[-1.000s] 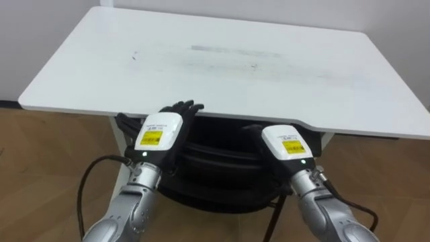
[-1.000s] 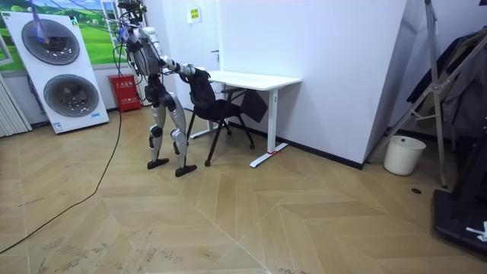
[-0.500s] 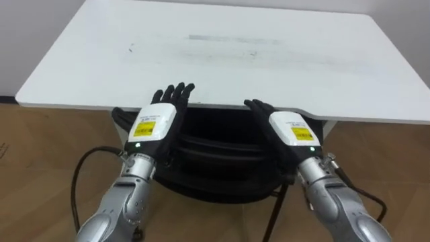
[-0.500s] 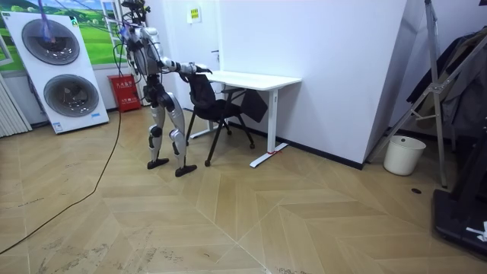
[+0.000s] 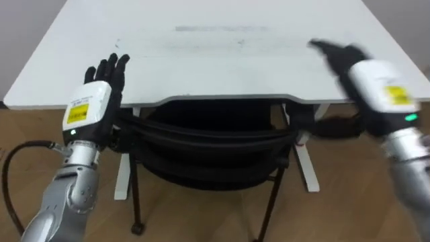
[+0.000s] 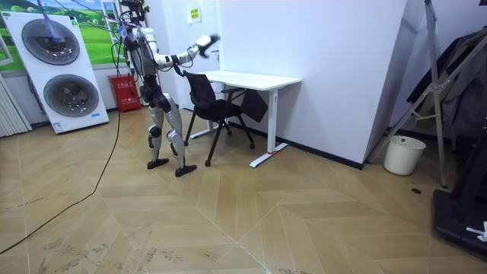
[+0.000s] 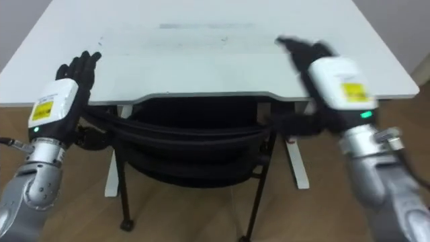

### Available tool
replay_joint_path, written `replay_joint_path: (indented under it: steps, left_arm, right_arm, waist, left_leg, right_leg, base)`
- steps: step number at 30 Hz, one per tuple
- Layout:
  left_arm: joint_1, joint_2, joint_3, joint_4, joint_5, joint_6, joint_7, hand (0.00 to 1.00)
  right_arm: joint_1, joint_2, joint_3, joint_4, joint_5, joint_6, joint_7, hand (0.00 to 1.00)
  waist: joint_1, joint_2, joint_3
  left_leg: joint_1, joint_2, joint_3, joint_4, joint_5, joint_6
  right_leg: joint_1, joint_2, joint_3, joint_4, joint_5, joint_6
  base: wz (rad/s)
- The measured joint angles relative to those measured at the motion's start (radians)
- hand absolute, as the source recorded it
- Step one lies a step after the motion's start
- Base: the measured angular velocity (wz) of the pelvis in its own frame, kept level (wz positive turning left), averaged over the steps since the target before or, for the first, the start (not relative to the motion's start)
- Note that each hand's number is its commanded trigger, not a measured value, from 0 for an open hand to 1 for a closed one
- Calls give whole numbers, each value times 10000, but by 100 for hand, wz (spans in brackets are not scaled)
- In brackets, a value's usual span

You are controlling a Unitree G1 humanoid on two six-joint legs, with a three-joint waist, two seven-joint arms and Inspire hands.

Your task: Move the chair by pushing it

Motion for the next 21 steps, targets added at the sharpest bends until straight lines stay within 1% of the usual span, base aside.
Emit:
replay_joint_path:
  steps: [1, 2, 3, 4, 5, 6, 7, 8, 9, 10, 11, 12, 13, 14, 15, 16, 17, 18, 19, 20, 21]
  left_arm:
    - [168, 113, 28, 0, -250, -51, 254, 0]
    - [416, 152, 251, 2, -442, -194, 567, 0]
    - [540, 153, 394, 2, -542, -245, 744, 0]
    - [724, 151, 691, 0, -780, -342, 1152, 0]
    - [739, 148, 1060, -39, -1185, -502, 1873, 0]
    - [737, 148, 1323, -141, -1479, -528, 2318, 0]
    - [731, 153, 2000, -459, -2135, -575, 3134, 0]
    - [719, 167, 2346, -643, -2535, -616, 3497, 0]
    - [714, 193, 3027, -937, -3436, -729, 4168, 0]
    - [792, 217, 3607, -1113, -4248, -765, 4714, 0]
    - [1056, 216, 4040, -1095, -4979, -788, 5124, 0]
    - [1235, 209, 4223, -1077, -5347, -787, 5280, 0]
    - [1703, 208, 4479, -1026, -6067, -788, 5512, 0]
    - [2074, 197, 4491, -832, -6510, -805, 5617, 0]
    - [2576, 164, 4414, -244, -7367, -885, 5725, 0]
    - [3036, 77, 4231, 645, -8261, -778, 5689, 0]
    - [3440, -175, 4012, 1629, -9074, -551, 5640, 0]
    - [3625, -345, 3904, 2079, -9445, -419, 5628, 0]
    - [4041, -758, 3709, 2689, -10267, -290, 5552, 0]
    - [4375, -1097, 3638, 3323, -10776, -267, 5411, 0]
    - [4503, -1209, 3635, 3719, -10916, -267, 5343, 0]
  right_arm:
    - [-32, -54, -653, -1, 651, 15, -803, 0]
    - [59, -51, -1162, -3, 949, 10, -1533, 0]
    - [136, -48, -1348, -3, 1026, 10, -1867, 0]
    - [376, -48, -1658, -3, 1269, -8, -2449, 0]
    - [681, -47, -1967, 2, 1587, -31, -2949, 0]
    - [818, -44, -2079, 2, 1772, -31, -3192, 0]
    - [1091, -41, -2240, 2, 2213, -32, -3640, 0]
    - [1232, -41, -2332, 2, 2453, -35, -3866, 0]
    - [1487, -42, -2595, 3, 2937, -37, -4267, 0]
    - [1773, -28, -2874, 24, 3535, -23, -4648, 0]
    - [2107, 17, -3131, 69, 4197, 7, -4977, 0]
    - [2281, 66, -3235, 118, 4525, 7, -5104, 0]
    - [2753, 277, -3405, 247, 5298, 14, -5280, 0]
    - [3077, 441, -3414, 426, 5754, -24, -5356, 0]
    - [3558, 783, -3286, 1111, 6423, -112, -5367, 0]
    - [3842, 1186, -3008, 1902, 7299, -80, -5300, 0]
    - [3963, 1582, -2697, 2758, 8192, 22, -5103, 0]
    - [3995, 1748, -2513, 3238, 8675, 34, -5008, 0]
    - [4216, 2132, -2223, 4020, 9743, 106, -4792, 0]
    - [4387, 2562, -2093, 4792, 10640, 161, -4497, 0]
    - [4468, 2757, -2097, 5284, 10908, 156, -4322, 0]
  waist:
    - [-25, 13, -8]
    - [-65, 21, -13]
    - [-71, 28, -14]
    - [-75, 47, -27]
    - [-109, 59, -39]
    - [-162, 67, -57]
    - [-253, 120, -156]
    - [-242, 162, -215]
    - [-250, 251, -292]
    - [-264, 287, -299]
    - [-364, 400, -310]
    - [-446, 438, -297]
    - [-544, 446, -289]
    - [-572, 441, -289]
    - [-588, 389, -281]
    - [-618, 343, -269]
    - [-674, 325, -267]
    - [-708, 322, -266]
    - [-754, 338, -252]
    - [-760, 311, -269]
    - [-758, 303, -268]
  left_leg:
    - [19, 14, 4, 4, -3, -6]
    - [54, 37, 50, 24, -8, -17]
    - [73, 49, 84, 16, -14, -26]
    - [87, 60, 150, 1, -19, -33]
    - [82, 57, 194, -26, -21, -34]
    - [83, 54, 197, -77, -21, -34]
    - [108, 54, 219, -130, -21, -33]
    - [129, 54, 241, -155, -24, -29]
    - [277, 51, 382, -276, -25, -25]
    - [443, 51, 491, -376, -33, -14]
    - [654, 28, 493, -470, -43, 4]
    - [754, 22, 500, -482, -62, 16]
    - [882, 14, 496, -464, -128, 20]
    - [919, 16, 485, -454, -165, 0]
    - [950, 13, 481, -409, -189, 31]
    - [913, -3, 525, -326, -239, 53]
    - [828, -27, 593, -211, -331, 70]
    - [780, -38, 606, -155, -385, 79]
    - [753, -49, 638, -123, -448, 119]
    - [749, -46, 623, -129, -492, 164]
    - [752, -39, 601, -130, -509, 170]
  right_leg:
    - [-1, 21, 9, 3, -1, -3]
    - [-1, 52, 50, 3, 0, -12]
    - [-2, 75, 83, 5, 2, -16]
    - [-27, 96, 118, 12, 6, -22]
    - [-60, 103, 150, 21, 6, -23]
    - [-63, 102, 151, 27, 6, -23]
    - [-66, 103, 151, 26, -4, -25]
    - [-66, 103, 149, 33, -16, -29]
    - [-56, 103, 151, 78, -47, -33]
    - [-12, 108, 186, 129, -97, -34]
    - [75, 107, 235, 297, -253, -9]
    - [129, 107, 251, 397, -342, -2]
    - [146, 106, 301, 585, -532, 13]
    - [172, 109, 314, 643, -587, 15]
    - [176, 100, 379, 715, -639, 28]
    - [134, 82, 433, 732, -663, 2]
    - [76, 73, 508, 728, -646, 23]
    - [72, 64, 525, 703, -629, 51]
    - [101, 57, 552, 607, -584, 110]
    - [153, 57, 537, 537, -573, 117]
    - [185, 56, 513, 530, -574, 118]
  base:
    - [-6]
    - [-9]
    - [-14]
    - [-14]
    - [-11]
    - [-6]
    - [0]
    - [-13]
    - [-24]
    - [-20]
    - [-9]
    - [4]
    - [0]
    - [0]
    - [-5]
    - [-13]
    - [-13]
    - [-11]
    - [0]
    - [0]
    - [11]
